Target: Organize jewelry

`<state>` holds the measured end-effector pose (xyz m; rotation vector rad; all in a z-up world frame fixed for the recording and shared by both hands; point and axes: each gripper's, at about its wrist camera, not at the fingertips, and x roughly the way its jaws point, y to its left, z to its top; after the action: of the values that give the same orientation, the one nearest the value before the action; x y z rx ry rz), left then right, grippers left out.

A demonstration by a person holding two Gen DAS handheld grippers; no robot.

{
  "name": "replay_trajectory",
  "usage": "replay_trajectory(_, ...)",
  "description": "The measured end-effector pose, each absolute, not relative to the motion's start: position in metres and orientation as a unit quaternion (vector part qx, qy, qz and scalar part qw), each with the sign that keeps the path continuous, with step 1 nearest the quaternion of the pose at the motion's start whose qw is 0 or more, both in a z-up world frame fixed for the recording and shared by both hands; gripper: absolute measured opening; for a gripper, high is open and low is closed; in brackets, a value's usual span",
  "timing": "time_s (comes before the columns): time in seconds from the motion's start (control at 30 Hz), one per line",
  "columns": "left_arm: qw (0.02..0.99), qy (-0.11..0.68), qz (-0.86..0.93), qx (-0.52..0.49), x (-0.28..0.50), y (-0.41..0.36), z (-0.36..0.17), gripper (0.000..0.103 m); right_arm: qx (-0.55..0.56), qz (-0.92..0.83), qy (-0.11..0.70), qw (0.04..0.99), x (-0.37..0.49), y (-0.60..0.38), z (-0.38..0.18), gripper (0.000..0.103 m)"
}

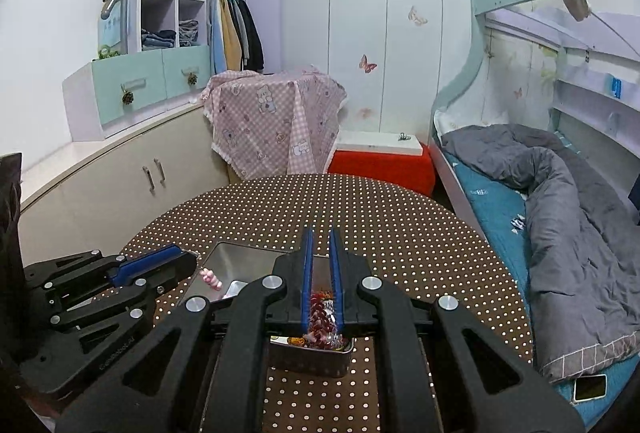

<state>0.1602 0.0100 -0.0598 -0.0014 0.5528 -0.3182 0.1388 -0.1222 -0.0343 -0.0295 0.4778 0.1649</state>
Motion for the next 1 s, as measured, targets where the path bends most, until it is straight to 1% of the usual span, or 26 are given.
replay_trajectory(0.07, 0.947, 0.279, -0.156, 0.004, 0.163, 0.01, -0.064, 0.017, -0.011, 0.077, 0.244, 0.967, 0.142, -0.123, -0.037, 0.018)
replay_trajectory(0.1, 0.947, 0.281, -0.156, 0.005, 0.165, 0.01, -0.064, 0.029, -0.008, 0.074, 0.247, 0.966, 0.143, -0.124, -0.039, 0.028)
replay_trajectory(0.13, 0.946, 0.284, -0.156, 0.003, 0.167, 0.012, -0.065, 0.044, -0.006, 0.07, 0.25, 0.966, 0.144, -0.125, -0.041, 0.035)
replay_trajectory(0.17, 0.946, 0.285, -0.156, -0.001, 0.167, 0.012, -0.065, 0.049, -0.005, 0.067, 0.251, 0.966, 0.144, -0.128, -0.042, 0.036)
replay_trajectory(0.33, 0.946, 0.289, -0.147, -0.008, 0.168, 0.016, -0.068, 0.05, 0.005, 0.059, 0.263, 0.963, 0.144, -0.137, -0.047, 0.04)
replay_trajectory(0.57, 0.945, 0.296, -0.142, -0.01, 0.168, 0.017, -0.072, 0.05, 0.013, 0.06, 0.267, 0.962, 0.142, -0.141, -0.048, 0.042)
replay_trajectory(0.77, 0.945, 0.295, -0.142, -0.008, 0.166, 0.018, -0.072, 0.05, 0.018, 0.06, 0.27, 0.961, 0.137, -0.144, -0.049, 0.045)
replay_trajectory(0.87, 0.946, 0.294, -0.14, -0.007, 0.162, 0.017, -0.07, 0.051, 0.019, 0.056, 0.271, 0.961, 0.132, -0.146, -0.049, 0.048)
replay_trajectory(0.93, 0.946, 0.296, -0.135, -0.008, 0.159, 0.017, -0.068, 0.055, 0.018, 0.055, 0.27, 0.961, 0.128, -0.147, -0.049, 0.053)
replay_trajectory(1.0, 0.946, 0.297, -0.133, -0.006, 0.155, 0.016, -0.066, 0.057, 0.016, 0.052, 0.266, 0.962, 0.122, -0.148, -0.047, 0.057)
